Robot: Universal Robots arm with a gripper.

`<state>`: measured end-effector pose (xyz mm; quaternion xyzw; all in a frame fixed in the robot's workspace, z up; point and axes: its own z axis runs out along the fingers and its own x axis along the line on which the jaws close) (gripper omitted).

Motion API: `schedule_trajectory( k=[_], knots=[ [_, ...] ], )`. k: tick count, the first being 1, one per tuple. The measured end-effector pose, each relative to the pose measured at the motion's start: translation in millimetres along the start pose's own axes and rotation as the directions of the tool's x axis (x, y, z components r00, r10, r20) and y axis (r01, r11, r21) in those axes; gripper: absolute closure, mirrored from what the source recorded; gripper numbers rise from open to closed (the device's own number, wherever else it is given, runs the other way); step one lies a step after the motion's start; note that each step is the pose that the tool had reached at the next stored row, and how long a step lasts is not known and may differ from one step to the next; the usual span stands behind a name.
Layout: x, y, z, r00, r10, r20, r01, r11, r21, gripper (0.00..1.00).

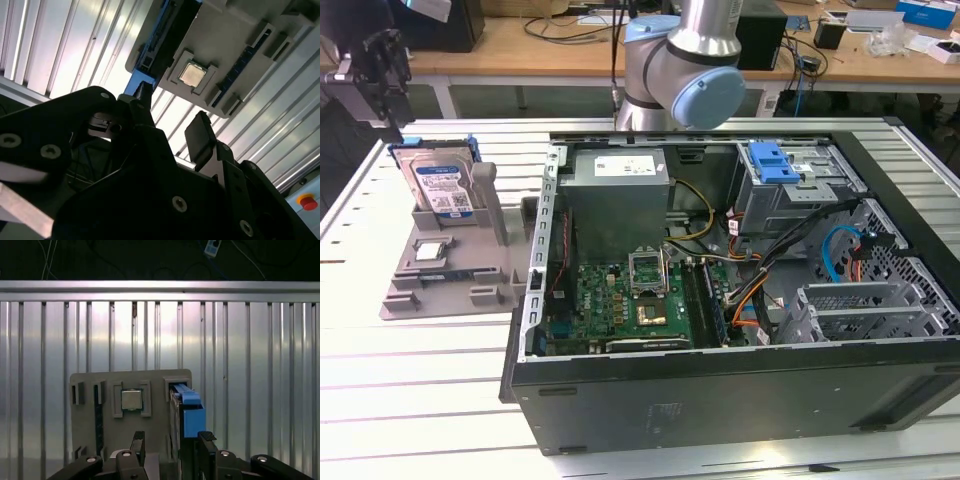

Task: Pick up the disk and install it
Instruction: 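Pick up the disk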

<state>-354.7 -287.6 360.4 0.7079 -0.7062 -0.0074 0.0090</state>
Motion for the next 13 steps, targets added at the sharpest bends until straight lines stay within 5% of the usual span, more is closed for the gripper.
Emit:
schedule_trajectory(
  k=[13],
  knots=[
    [-18.7, -6.8, 27.0, 0.9994, -0.034, -0.0026, 0.034, 0.9994, 0.0000, 0.46]
  ],
)
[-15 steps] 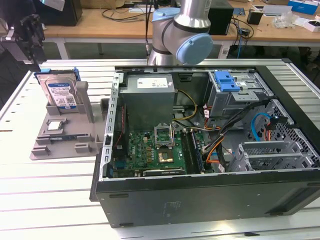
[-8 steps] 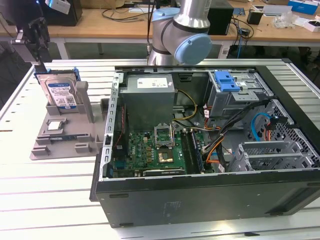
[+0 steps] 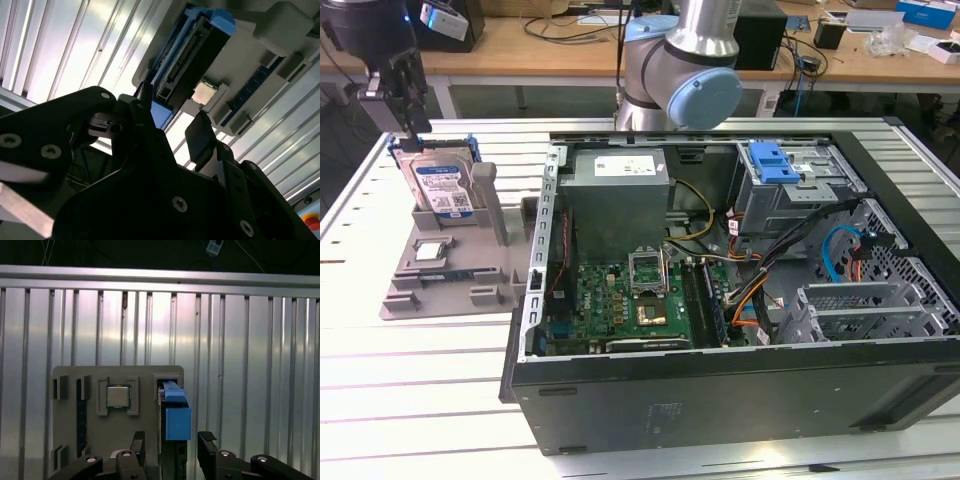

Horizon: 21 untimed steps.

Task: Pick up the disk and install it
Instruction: 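Pick up the disk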

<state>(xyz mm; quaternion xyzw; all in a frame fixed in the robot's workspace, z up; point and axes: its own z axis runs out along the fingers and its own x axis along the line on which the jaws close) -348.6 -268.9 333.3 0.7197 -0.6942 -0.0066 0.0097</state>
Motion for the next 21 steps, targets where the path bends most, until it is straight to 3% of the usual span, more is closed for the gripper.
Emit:
schedule_trajectory(
  k=[4, 11, 16, 21],
  knots=[
    [-4.9, 4.1, 8.9, 0.9998, -0.019, -0.0004, 0.019, 0.9998, 0.0002, 0.46],
    [-5.2, 5.1, 23.7, 0.9993, -0.036, -0.0009, 0.036, 0.9993, 0.0002, 0.46],
    [-5.1, 6.7, 40.0, 0.9994, -0.036, -0.0013, 0.036, 0.9994, 0.0001, 0.46],
    [-5.2, 6.6, 45.8, 0.9994, -0.036, -0.0013, 0.036, 0.9994, 0.0000, 0.46]
  ],
)
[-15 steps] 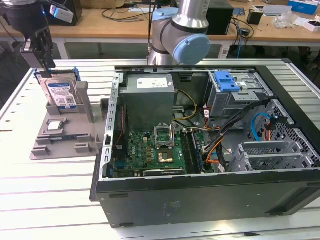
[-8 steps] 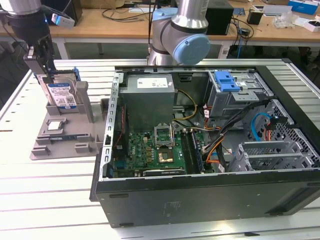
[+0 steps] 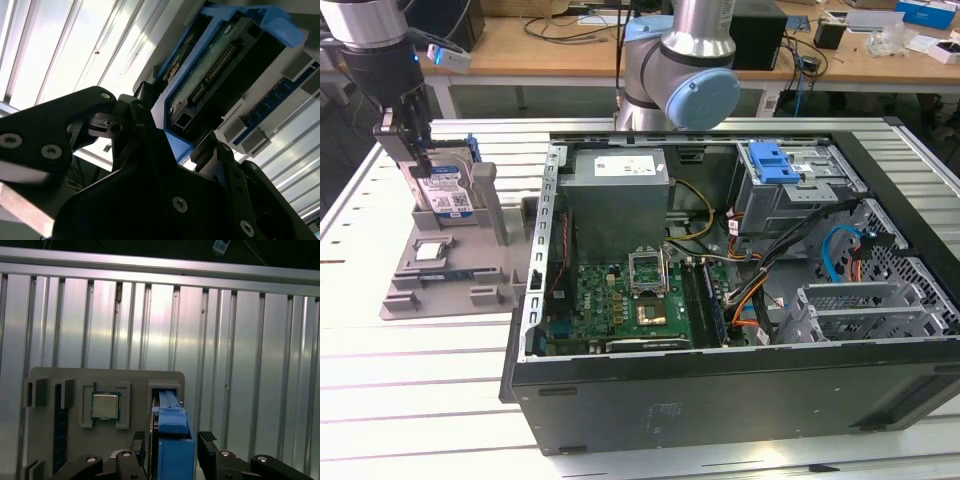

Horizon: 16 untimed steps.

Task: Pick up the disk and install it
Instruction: 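Pick up the disk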

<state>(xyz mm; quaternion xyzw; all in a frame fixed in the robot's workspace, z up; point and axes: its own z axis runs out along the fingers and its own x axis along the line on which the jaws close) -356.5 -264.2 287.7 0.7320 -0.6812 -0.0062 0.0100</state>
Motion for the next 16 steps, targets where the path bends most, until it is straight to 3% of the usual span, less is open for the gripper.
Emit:
schedule_trajectory(
  k=[5, 7, 9, 16],
  knots=[
    [0.0, 0.0, 0.1, 1.0000, 0.000, 0.0000, 0.000, 1.0000, 0.0001, 0.47],
    [0.0, 0.0, 0.2, 1.0000, 0.000, 0.0003, 0.000, 1.0000, 0.0002, 0.60],
    [0.0, 0.0, 0.2, 1.0000, 0.000, 0.0001, 0.000, 1.0000, 0.0002, 0.63],
    [0.0, 0.0, -1.0, 1.0000, 0.000, 0.0000, 0.000, 1.0000, 0.0003, 0.63]
  ],
)
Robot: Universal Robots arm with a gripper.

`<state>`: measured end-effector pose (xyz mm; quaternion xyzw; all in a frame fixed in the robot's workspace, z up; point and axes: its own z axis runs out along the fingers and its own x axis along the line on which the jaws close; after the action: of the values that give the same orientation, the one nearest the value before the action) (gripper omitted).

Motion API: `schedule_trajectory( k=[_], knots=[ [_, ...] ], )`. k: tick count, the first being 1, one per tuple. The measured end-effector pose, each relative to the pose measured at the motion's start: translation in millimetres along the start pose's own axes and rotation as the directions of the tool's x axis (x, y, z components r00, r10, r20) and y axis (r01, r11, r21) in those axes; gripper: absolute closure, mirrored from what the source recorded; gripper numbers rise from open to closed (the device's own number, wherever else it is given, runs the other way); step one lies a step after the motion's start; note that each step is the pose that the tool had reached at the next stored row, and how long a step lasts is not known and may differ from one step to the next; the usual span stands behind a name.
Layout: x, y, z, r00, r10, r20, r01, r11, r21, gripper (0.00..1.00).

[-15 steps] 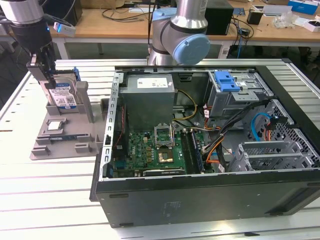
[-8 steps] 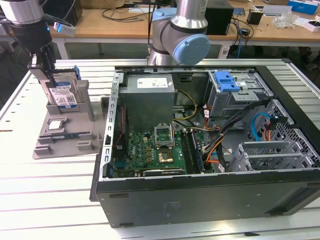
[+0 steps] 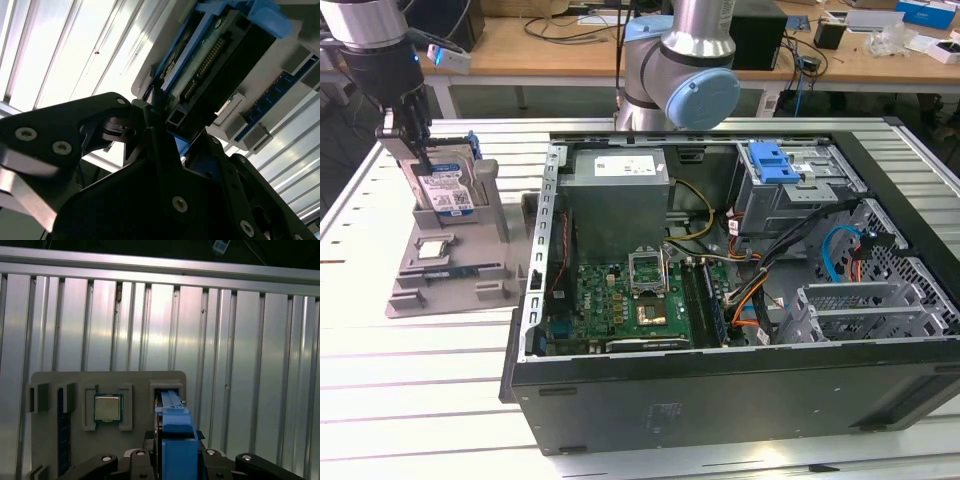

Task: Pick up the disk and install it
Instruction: 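Pick up the disk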

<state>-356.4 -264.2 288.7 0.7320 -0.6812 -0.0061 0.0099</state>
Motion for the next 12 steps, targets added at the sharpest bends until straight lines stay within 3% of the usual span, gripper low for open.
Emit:
schedule_trajectory(
  k=[12],
  knots=[
    [-0.2, 0.6, -25.5, 1.0000, 0.000, -0.0001, 0.000, 1.0000, -0.0001, 0.63]
  ],
)
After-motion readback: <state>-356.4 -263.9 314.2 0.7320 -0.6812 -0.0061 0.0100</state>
